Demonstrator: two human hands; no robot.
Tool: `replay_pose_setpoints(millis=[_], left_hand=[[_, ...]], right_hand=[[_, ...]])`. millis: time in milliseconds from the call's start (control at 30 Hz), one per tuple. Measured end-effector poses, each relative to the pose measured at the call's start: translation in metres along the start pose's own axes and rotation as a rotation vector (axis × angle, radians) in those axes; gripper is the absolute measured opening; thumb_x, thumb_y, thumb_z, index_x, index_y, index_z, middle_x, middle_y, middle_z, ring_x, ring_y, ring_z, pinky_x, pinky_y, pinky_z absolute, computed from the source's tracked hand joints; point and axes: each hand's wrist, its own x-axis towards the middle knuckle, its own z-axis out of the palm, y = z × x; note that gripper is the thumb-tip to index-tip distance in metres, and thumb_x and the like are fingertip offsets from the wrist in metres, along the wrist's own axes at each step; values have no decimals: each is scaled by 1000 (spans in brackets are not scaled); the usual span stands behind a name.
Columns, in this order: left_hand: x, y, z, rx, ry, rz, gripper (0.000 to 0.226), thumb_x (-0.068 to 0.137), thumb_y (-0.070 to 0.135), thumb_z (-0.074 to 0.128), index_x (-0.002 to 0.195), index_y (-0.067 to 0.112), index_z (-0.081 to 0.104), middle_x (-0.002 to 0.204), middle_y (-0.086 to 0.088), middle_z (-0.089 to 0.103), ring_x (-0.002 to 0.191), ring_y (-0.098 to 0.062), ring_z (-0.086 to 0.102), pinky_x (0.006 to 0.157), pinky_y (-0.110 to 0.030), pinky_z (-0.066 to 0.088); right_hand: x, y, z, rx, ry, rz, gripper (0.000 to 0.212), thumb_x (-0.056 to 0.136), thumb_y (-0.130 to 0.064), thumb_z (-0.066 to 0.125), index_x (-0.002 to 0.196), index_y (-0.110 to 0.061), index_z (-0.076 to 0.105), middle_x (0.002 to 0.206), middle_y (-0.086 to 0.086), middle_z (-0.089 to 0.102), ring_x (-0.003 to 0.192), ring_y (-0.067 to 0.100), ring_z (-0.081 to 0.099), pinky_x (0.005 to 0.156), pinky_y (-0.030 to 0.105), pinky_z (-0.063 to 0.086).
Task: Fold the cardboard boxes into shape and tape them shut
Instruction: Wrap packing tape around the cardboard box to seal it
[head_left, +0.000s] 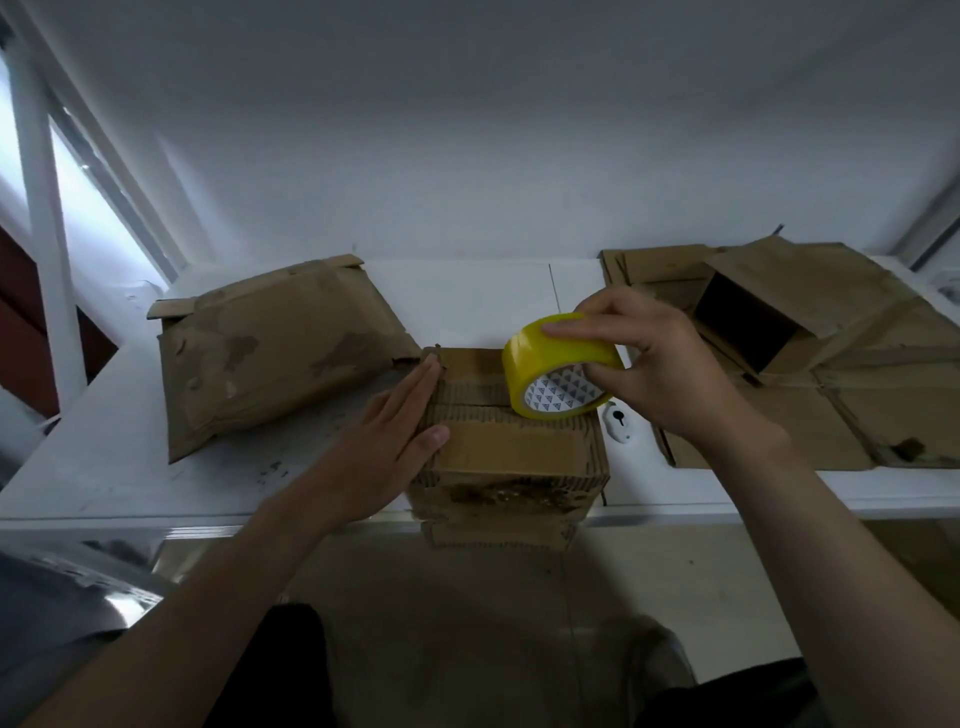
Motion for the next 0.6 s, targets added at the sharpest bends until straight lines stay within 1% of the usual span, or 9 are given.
replay_pose_setpoints(millis=[100,200,267,333,433,500,600], left_hand=[[-1,1,-1,29,-9,-10,76,94,69,19,157,44,-15,148,46,-23,137,13,-3,119,-29,9],[-2,2,-4,57,-13,-20,73,96,68,18,156,46,-17,146,48,-24,145,1,5,120,-35,15],[-4,4,-5,68,-13,-15,72,96,68,17,155,47,-17,145,49,-25,148,-5,9,119,-36,18],[-4,7,-6,77,-21,-13,72,96,66,17,156,45,-16,151,43,-22,150,-7,9,120,-35,17],[-4,11,-8,114,-40,-26,71,99,63,18,157,41,-16,160,31,-18,153,-12,8,122,-36,16],[-4,13,-11,162,-67,-41,70,100,62,16,157,40,-17,162,28,-18,154,-15,10,123,-41,18],[-4,17,-14,220,-89,-56,73,96,66,12,157,40,-17,165,25,-16,152,-19,14,120,-50,25]], right_hand=[[-3,-1,0,-36,-37,-32,67,77,17,74,126,-27,66,111,9,57,103,21,56,80,29,49],[-5,0,0,-85,-58,-76,70,77,16,73,128,-31,63,112,8,54,104,21,53,81,30,48],[-6,1,-1,-97,-65,-82,71,78,17,70,129,-32,63,112,7,52,104,22,51,80,31,47],[-7,0,0,-94,-67,-63,72,79,17,67,129,-34,62,111,7,50,103,21,49,81,29,45],[-7,-2,0,-57,-89,-46,67,80,13,59,127,-34,64,109,8,47,103,21,47,84,20,39],[-6,-2,-2,-54,-115,-32,63,80,10,55,126,-31,67,108,6,45,105,24,47,87,22,37],[-7,-1,-10,-90,-154,7,65,79,18,55,124,-27,71,108,5,42,107,27,46,88,31,38]])
